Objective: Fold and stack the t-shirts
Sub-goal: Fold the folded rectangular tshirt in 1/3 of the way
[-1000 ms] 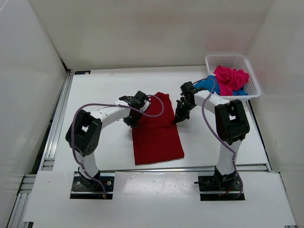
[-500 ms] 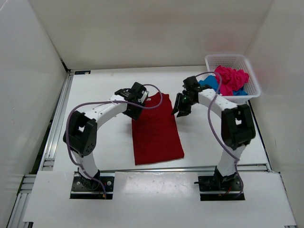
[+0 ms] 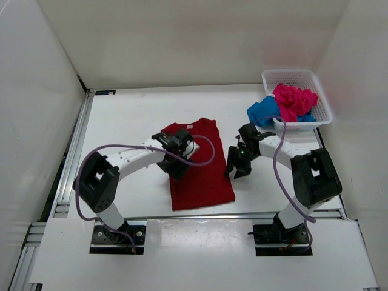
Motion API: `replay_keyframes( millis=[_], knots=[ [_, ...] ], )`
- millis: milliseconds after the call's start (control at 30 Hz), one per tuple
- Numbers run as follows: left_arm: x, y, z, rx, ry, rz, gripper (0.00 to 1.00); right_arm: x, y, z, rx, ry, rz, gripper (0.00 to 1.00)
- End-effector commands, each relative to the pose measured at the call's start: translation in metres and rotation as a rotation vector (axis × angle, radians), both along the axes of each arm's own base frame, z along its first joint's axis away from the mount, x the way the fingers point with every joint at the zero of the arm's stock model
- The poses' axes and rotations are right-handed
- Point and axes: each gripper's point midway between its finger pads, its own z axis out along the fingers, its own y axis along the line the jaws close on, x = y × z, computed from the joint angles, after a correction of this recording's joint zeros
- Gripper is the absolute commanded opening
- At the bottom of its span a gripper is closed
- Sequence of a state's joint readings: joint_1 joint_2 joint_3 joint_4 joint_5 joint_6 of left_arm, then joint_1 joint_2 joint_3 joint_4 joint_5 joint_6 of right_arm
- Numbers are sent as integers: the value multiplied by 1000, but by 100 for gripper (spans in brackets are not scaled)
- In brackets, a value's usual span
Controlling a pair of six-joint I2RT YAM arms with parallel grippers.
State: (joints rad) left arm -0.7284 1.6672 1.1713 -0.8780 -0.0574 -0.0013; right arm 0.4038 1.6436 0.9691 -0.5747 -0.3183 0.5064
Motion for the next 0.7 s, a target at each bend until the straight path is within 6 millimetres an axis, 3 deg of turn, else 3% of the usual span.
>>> replay_keyframes(
  millis=[0,67,133,167,367,433,467,533,567,600,667],
  knots=[
    [-57,-15,16,-87,61,-137,74,-34,0,13,28,-10,131,57],
    [-83,-15,3,-68,80,-208,77,-54,-4,3,12,24,160,57],
    [-92,-10,-6,-42,81,-231,77,-66,-8,-5,4,39,179,59],
    [-94,-6,-15,-38,86,-231,77,-76,-13,-12,-4,57,179,59],
    [-87,5,-31,7,30,-214,77,-88,-12,-31,27,80,111,59],
    [-71,9,-24,1,-29,-174,77,-87,-9,-32,30,59,110,59],
    [-48,14,-11,-18,-82,-100,77,-92,-9,-32,31,64,105,59],
    [-19,26,2,-28,-126,-1,77,-92,-11,-34,24,59,93,59],
    [0,30,10,-48,-168,55,78,-91,-11,-32,29,50,94,59],
    [26,53,18,-53,-206,169,78,-94,-13,-34,17,59,82,59],
    [70,67,29,-69,-247,277,78,-98,-13,-36,13,71,82,59]
  ],
)
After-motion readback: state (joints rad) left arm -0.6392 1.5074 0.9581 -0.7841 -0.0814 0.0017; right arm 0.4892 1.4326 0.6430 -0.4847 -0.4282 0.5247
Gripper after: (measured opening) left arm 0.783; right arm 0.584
